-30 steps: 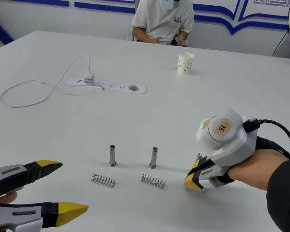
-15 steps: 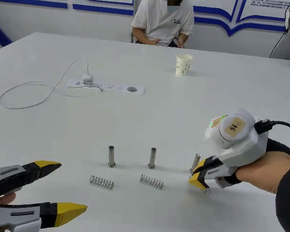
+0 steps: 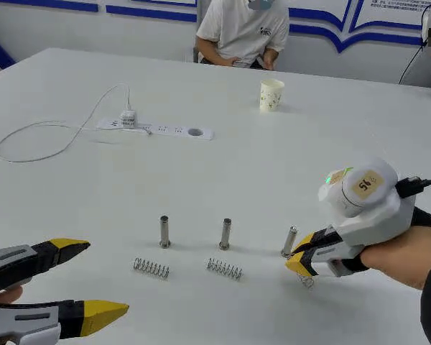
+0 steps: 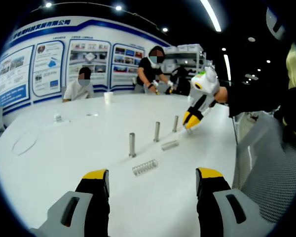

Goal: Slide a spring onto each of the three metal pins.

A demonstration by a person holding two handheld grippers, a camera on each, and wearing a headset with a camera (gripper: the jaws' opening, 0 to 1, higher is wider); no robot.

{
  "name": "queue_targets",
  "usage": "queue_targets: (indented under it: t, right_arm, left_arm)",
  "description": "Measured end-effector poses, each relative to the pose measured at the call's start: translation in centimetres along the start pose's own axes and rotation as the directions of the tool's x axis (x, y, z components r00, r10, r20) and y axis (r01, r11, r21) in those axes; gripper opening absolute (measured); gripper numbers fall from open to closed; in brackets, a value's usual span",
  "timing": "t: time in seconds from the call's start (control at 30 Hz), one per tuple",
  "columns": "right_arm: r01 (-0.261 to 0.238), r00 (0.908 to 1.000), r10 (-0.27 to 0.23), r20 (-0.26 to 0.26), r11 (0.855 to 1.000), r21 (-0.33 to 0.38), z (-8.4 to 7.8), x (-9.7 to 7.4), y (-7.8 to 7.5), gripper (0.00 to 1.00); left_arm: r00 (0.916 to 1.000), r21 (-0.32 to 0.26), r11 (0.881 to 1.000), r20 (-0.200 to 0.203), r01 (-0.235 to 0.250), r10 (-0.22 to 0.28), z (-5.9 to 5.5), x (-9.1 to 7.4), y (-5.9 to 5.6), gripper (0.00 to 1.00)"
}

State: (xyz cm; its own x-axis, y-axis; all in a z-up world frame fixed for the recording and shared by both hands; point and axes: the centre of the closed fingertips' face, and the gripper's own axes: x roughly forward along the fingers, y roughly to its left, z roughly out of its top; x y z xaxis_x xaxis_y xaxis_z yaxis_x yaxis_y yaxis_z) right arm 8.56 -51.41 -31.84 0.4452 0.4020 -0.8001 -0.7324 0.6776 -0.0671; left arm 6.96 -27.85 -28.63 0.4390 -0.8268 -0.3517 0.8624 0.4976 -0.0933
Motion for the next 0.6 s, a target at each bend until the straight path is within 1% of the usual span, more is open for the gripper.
queue_targets:
  t: [0.6]
  right_arm:
    - [0.016, 0.9993, -0.018, 0.034, 0.999, 0.044, -0.09, -0.79, -0.32, 0.12]
  left_arm:
    - [1.0, 0.001, 1.0, 0.0, 0.0, 0.0, 0.05, 0.0, 0.0, 0.73]
